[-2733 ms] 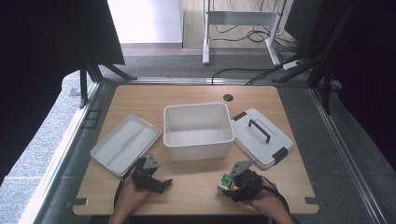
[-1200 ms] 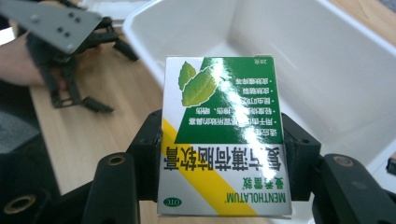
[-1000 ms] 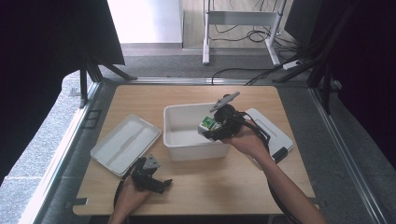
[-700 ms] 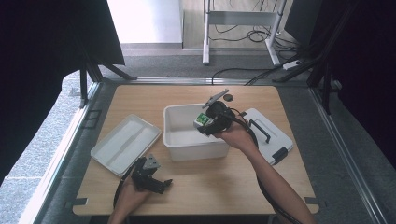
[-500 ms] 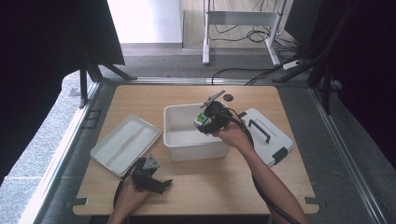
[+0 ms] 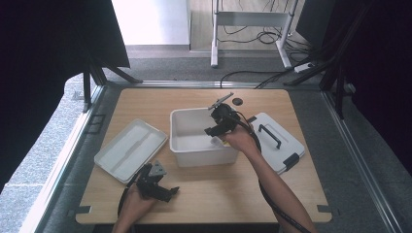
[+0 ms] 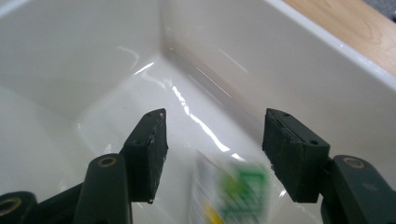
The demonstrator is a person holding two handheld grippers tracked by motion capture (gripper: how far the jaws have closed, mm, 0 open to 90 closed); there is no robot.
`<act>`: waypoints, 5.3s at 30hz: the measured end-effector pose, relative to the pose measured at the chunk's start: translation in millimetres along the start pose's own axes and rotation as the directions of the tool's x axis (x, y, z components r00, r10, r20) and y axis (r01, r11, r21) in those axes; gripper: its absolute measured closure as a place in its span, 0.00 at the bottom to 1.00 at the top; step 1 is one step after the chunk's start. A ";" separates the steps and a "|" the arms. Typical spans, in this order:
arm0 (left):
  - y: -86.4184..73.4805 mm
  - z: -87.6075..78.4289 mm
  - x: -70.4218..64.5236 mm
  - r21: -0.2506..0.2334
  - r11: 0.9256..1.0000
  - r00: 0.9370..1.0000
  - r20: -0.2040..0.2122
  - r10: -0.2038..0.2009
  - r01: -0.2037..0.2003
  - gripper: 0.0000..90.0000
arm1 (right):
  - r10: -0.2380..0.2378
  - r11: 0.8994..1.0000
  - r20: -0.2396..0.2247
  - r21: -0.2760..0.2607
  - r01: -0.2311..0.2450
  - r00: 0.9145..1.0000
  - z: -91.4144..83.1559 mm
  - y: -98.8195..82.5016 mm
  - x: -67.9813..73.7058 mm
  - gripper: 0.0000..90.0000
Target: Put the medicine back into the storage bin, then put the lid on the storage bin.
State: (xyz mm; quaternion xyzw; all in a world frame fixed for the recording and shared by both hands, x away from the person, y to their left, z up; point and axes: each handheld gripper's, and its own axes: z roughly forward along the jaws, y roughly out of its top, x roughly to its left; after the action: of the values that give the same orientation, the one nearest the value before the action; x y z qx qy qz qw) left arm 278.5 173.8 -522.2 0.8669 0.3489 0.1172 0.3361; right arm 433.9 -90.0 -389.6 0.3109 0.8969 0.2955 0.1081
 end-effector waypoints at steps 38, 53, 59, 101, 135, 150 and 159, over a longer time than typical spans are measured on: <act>-0.5 -0.1 -1.8 -0.004 1.000 1.000 -0.012 -0.028 0.028 0.00 | -0.003 0.984 0.028 -0.178 0.008 1.000 -93.9 -129.0 16.4 0.03; 0.2 0.5 -0.8 0.000 1.000 1.000 -0.014 -0.024 0.024 0.00 | 0.035 0.986 0.006 -0.162 -0.033 0.999 -43.2 -196.4 33.2 0.07; 0.3 0.6 -0.6 -0.001 1.000 1.000 -0.014 -0.023 0.023 0.00 | 0.081 0.988 0.016 -0.134 -0.078 0.997 -21.9 -219.1 34.5 0.02; 41.2 -75.1 130.5 0.003 0.986 0.971 -0.172 -0.164 0.167 0.22 | 0.137 0.983 0.075 -0.130 -0.126 0.988 -11.2 -232.9 35.1 0.00; 26.3 -58.4 166.1 0.137 0.969 0.971 -0.148 -0.186 0.207 0.99 | 0.135 0.983 0.075 -0.132 -0.125 0.988 -11.1 -232.9 34.9 0.00; 86.0 -123.7 158.2 0.101 0.995 0.999 -0.048 0.007 -0.003 0.99 | 0.136 0.984 0.075 -0.130 -0.125 0.988 -11.3 -232.8 35.0 0.00; 134.8 -131.2 139.7 0.087 0.982 0.985 0.049 0.163 -0.167 0.99 | 0.136 0.983 0.076 -0.133 -0.125 0.988 -11.2 -232.8 34.9 0.00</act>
State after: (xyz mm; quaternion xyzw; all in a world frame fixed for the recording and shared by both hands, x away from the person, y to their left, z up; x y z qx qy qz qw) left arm 393.9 263.5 -339.1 0.9094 0.2737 0.1105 0.2930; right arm 287.4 -220.6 -520.0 0.3739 0.8484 0.3450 0.1463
